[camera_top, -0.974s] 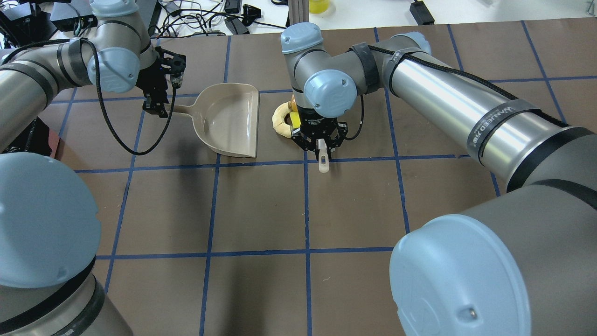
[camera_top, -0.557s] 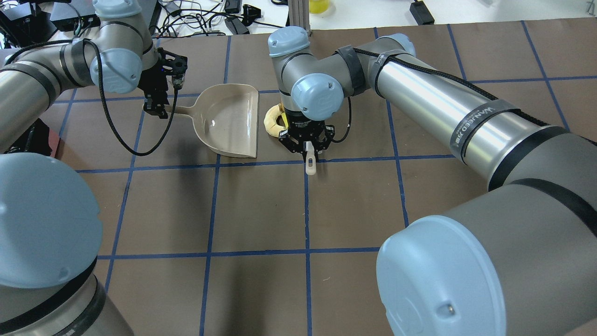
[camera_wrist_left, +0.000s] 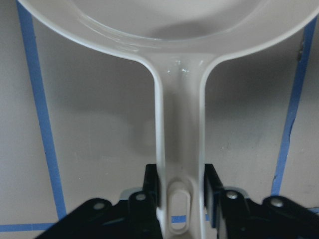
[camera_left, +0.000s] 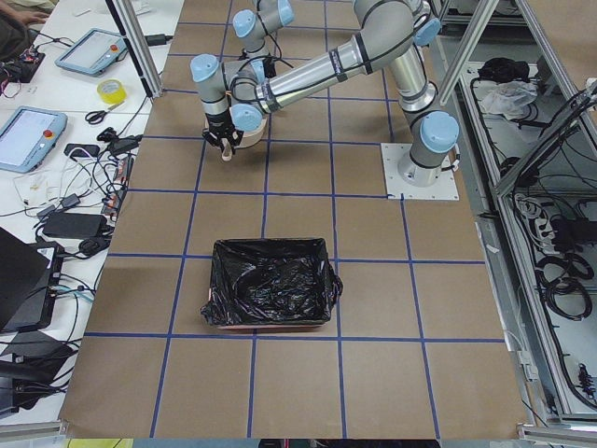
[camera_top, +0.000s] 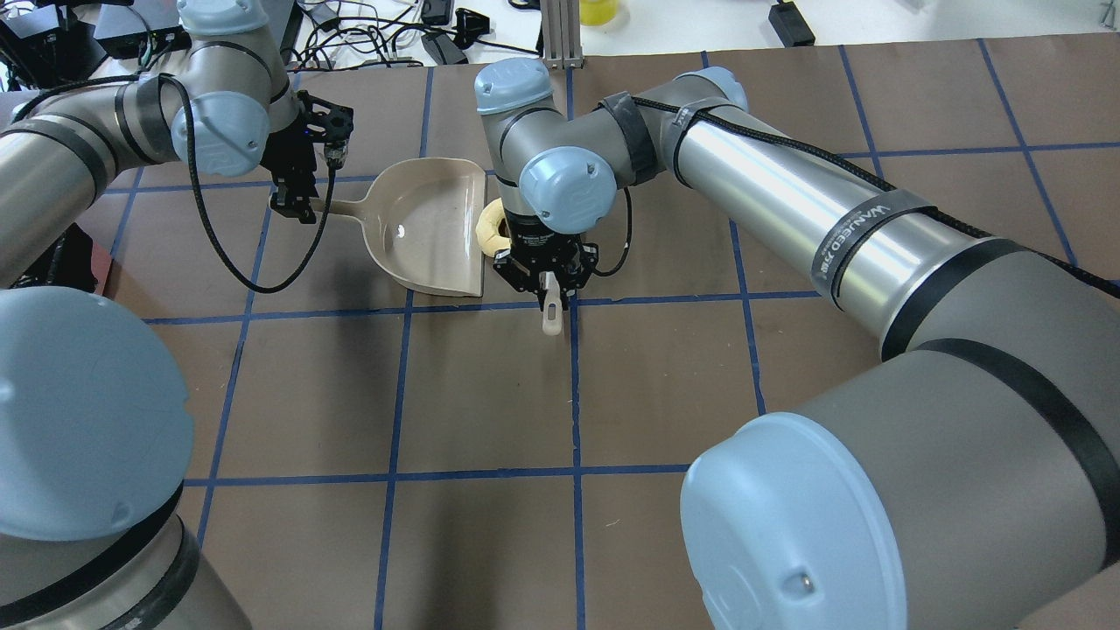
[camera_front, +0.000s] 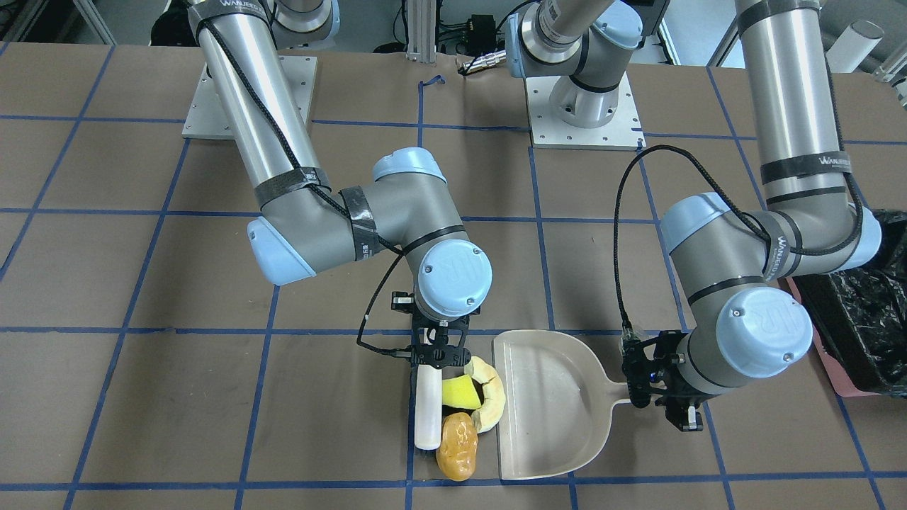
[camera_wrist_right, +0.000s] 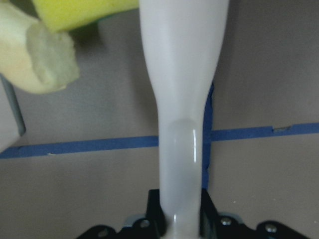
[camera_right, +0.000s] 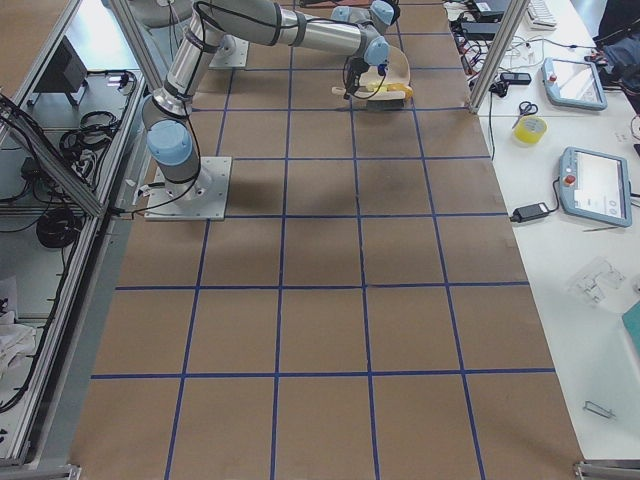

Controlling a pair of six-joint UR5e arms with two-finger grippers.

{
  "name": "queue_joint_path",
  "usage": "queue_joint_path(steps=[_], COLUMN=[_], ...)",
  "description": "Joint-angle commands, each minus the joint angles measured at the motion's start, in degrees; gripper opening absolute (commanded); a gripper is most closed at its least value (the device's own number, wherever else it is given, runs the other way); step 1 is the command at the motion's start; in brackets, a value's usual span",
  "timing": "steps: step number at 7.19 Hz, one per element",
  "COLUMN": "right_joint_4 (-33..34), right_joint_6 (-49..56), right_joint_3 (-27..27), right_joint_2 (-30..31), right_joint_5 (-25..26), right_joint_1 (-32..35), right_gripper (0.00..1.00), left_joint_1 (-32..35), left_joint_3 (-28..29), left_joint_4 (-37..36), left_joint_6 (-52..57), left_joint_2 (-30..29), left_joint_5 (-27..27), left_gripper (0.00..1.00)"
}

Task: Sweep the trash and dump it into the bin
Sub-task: 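Sweep the items with the right gripper's brush into the dustpan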

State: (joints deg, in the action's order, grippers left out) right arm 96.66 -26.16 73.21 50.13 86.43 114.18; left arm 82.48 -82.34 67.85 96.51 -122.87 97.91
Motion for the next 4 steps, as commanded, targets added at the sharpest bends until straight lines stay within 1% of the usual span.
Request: queue_joint_path(steps=[1,3,4], right_joint_4=[0.0,0.0,0.4], right_joint_6=[-1.2,-3.2,-4.1], right_joint_3=[-3.0,-5.3,-6.7], right_joint_2=[-1.3,-3.8,-4.6], right_joint_5=[-1.7,-2.5,-3.9], right_joint_1=[1.2,2.9,3.8], right_gripper=[0.01,0.01,0.01], left_joint_1=[0.0,0.0,0.0], left_joint_3=[0.0,-0.1,-0.2], left_joint_4=[-0.1,-0.1,-0.1], left_joint_6=[0.0,0.0,0.0], left_joint_2=[0.0,0.0,0.0], left_joint_5=[0.0,0.0,0.0], left_gripper=[0.0,0.0,0.0])
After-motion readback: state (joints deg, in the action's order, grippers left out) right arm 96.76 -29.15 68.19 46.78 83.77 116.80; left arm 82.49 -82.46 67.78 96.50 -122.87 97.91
